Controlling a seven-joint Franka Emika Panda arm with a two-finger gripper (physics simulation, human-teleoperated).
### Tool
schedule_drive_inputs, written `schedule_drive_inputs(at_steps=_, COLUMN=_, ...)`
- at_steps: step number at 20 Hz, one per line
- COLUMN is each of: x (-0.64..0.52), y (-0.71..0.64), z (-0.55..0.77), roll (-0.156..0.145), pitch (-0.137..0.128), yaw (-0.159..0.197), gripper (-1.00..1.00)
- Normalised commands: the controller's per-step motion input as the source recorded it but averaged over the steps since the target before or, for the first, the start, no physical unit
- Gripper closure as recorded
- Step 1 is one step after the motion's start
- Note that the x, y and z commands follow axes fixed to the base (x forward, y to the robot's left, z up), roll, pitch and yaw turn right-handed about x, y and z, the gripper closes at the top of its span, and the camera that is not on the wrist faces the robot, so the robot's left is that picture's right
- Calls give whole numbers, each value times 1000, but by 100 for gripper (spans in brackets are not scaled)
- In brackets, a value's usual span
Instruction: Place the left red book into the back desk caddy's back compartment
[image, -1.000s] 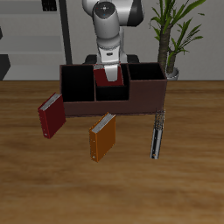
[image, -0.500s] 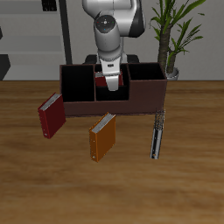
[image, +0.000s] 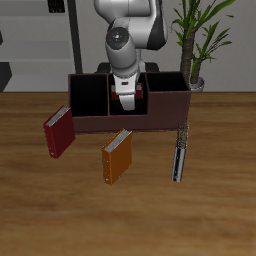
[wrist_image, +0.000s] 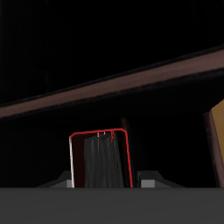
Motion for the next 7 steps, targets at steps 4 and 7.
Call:
schedule_drive_inputs(at_steps=4, x=24, y=-15, z=140, roll=20, pitch=-1, yaw=-72, gripper=-100)
schedule_drive_inputs(at_steps=7, x=62, y=-25, z=280, roll=37, pitch=-54, yaw=-92, gripper=-100)
